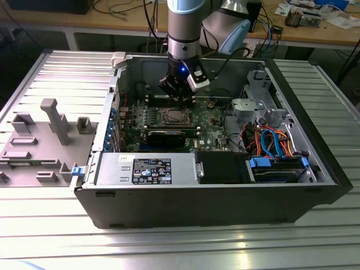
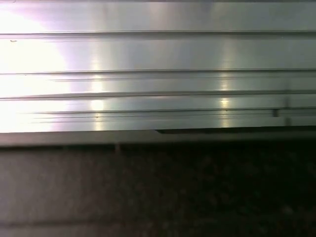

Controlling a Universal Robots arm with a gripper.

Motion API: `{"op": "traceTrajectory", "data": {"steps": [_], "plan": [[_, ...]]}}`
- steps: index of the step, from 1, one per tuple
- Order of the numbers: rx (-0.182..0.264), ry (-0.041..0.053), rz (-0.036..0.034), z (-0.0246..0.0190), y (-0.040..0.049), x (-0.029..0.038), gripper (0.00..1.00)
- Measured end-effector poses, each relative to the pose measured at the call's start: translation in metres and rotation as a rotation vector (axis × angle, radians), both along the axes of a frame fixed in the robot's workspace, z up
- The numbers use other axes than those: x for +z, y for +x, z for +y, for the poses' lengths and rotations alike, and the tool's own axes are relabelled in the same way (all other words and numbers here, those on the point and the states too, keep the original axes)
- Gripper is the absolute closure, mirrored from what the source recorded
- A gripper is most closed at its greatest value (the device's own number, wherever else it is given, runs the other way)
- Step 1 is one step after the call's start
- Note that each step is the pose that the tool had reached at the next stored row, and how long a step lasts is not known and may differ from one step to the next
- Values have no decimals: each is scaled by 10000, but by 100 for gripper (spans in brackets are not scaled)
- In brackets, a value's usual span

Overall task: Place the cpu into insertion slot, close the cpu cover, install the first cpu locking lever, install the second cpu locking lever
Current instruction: 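Install the first cpu locking lever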

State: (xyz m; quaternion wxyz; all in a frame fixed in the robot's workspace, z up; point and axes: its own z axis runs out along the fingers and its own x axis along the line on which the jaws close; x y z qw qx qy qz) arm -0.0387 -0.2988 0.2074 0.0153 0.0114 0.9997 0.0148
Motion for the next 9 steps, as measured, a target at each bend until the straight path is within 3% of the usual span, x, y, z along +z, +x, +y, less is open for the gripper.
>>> {"op": "traceTrajectory", "data": {"steps": [9], "plan": [[0, -45, 0, -19, 1, -39, 89]]}}
